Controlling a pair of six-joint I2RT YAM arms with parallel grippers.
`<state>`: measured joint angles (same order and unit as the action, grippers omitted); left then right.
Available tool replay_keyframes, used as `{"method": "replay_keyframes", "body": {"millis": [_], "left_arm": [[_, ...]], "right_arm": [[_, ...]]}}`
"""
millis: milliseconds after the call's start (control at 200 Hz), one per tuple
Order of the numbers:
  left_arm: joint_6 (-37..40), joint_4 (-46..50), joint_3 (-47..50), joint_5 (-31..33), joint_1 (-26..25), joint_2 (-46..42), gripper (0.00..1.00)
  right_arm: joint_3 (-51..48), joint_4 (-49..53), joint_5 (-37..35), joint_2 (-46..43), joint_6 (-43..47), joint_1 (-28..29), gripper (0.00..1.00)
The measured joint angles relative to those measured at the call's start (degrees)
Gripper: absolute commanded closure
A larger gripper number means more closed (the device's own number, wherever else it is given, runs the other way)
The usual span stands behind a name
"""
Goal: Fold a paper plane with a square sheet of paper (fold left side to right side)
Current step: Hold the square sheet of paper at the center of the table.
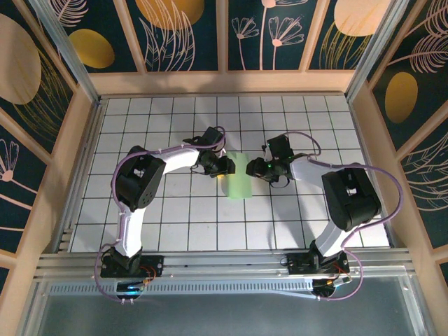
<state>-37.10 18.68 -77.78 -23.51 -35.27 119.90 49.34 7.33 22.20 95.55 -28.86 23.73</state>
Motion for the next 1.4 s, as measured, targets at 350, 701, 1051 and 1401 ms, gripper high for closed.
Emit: {"method": "replay_keyframes", "body": {"millis": [350,701,1051,1401], "left_arm": [[0.0,0.0,-0.1,0.0,0.0,0.0,0.58],[0.0,0.7,-0.6,0.0,0.0,0.3,0.58],[0.0,0.7,-0.6,0.0,0.0,0.3,0.58],[1.0,0.8,-0.6,0.2,-0.2,-0.5,0.53]], "right_arm": [[0.5,-1.2,0.7,0.8,-0.1,0.9,0.62],[0.5,-1.7,1.7,1.7,-0.4,1.2,0.79],[1.6,-2.5,2.4,4.2,-0.4,2.3,0.91],[1.8,-2.4,2.3,6.6,-0.6,2.3,0.97]]}}
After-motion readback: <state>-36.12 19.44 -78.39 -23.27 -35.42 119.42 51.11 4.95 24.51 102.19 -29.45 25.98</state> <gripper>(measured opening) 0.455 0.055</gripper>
